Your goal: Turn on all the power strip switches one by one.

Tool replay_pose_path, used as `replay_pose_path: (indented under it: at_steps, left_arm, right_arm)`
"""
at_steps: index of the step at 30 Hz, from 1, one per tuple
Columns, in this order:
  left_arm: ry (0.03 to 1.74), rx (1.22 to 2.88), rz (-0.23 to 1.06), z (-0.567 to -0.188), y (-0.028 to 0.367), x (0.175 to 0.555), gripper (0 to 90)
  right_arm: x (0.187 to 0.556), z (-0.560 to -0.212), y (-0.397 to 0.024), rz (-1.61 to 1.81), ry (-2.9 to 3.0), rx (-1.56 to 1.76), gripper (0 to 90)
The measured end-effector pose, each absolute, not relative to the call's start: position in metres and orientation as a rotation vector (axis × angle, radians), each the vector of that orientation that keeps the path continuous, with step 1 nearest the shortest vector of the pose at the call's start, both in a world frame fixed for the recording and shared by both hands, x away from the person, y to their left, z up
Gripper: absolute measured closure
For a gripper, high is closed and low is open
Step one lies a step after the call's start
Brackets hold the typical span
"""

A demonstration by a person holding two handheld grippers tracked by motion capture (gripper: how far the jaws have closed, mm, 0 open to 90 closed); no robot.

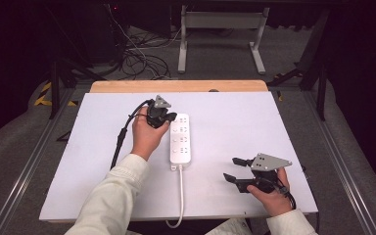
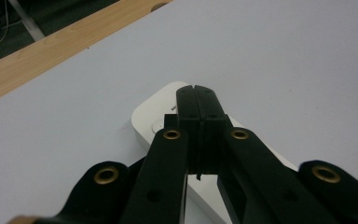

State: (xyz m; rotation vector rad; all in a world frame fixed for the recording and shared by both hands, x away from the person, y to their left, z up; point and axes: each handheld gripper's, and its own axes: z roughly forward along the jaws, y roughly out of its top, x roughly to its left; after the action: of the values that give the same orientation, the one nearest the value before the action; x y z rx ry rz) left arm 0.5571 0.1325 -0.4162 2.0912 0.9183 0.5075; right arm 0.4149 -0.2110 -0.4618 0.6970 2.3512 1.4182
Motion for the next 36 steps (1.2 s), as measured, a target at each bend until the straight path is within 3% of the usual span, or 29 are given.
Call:
replay_pose_path:
  at_steps: [36]
  left_arm:
    - [0.97,2.111,0.511,-0.462,0.128,0.595,90.0]
  right_arm:
    - [0.417,-0.465,-0.212,1.417,2.363,0.708,36.6]
